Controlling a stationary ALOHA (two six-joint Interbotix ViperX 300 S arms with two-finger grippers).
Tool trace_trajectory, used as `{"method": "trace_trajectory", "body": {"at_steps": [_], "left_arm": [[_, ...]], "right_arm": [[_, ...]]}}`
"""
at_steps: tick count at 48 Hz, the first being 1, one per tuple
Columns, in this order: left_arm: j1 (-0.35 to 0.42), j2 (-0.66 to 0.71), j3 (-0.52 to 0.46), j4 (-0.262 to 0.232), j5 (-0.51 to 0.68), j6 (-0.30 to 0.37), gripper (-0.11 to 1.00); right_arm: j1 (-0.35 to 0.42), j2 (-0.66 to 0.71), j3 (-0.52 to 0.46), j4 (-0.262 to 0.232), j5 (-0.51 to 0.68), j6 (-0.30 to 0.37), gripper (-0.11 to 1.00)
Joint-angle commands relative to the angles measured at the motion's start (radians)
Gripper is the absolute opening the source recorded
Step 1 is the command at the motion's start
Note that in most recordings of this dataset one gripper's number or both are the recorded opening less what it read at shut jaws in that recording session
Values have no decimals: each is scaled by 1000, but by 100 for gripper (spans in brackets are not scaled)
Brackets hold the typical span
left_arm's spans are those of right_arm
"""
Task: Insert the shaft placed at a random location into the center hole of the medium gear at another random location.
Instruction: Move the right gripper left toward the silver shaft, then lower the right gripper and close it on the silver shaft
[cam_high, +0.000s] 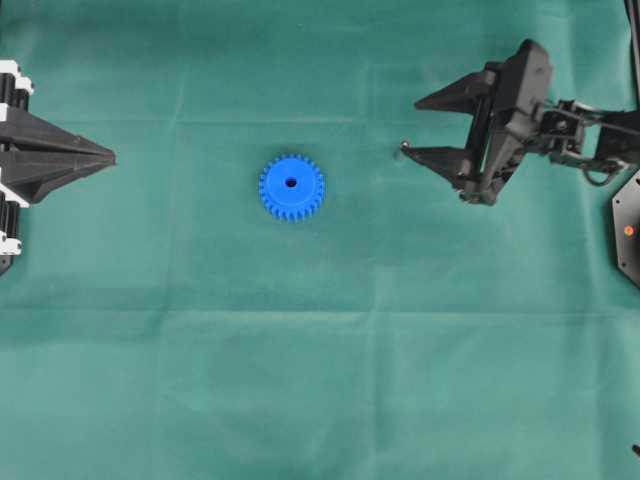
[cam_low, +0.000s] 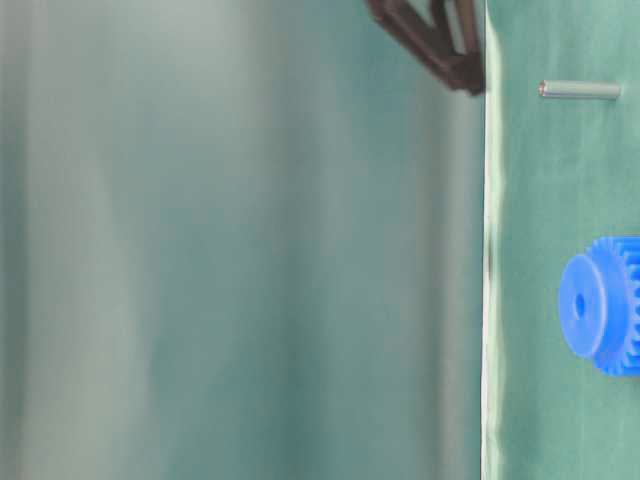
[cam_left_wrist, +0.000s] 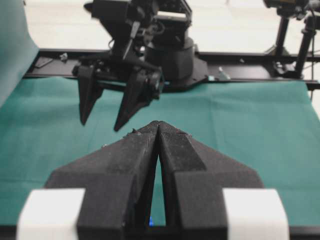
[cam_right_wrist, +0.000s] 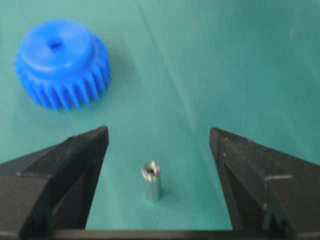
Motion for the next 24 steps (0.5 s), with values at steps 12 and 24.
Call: {"method": "trace_trajectory", "body": {"at_steps": [12,24], "left_arm": [[3,5,-20,3,-5,-2,0],[5,5,-20,3,9,-2,0]], "right_arm": [[-6,129,-37,18,-89,-9,87],[-6,130,-35,18,-91,-9,87]]}}
